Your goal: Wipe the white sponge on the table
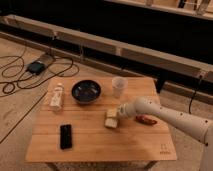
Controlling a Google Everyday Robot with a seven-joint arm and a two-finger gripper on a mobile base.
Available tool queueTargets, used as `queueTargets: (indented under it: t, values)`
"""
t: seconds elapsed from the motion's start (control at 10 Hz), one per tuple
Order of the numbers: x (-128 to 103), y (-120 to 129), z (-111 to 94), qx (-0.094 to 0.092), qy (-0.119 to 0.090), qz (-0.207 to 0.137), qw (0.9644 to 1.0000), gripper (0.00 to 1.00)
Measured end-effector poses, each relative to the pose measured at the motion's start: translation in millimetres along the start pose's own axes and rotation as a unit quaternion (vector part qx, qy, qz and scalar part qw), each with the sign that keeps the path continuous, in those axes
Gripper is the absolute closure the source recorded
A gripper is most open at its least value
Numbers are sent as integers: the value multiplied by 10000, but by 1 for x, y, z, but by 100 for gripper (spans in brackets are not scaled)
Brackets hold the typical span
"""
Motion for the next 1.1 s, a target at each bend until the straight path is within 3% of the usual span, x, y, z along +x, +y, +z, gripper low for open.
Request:
queueTargets:
  t: [0.3, 0.7, 1.1]
  values:
    - [20, 12, 9, 16, 42, -456, 9989, 100]
    - [45, 23, 4, 23, 50, -667, 9978, 100]
    - [46, -2, -26, 366, -188, -599, 9974, 100]
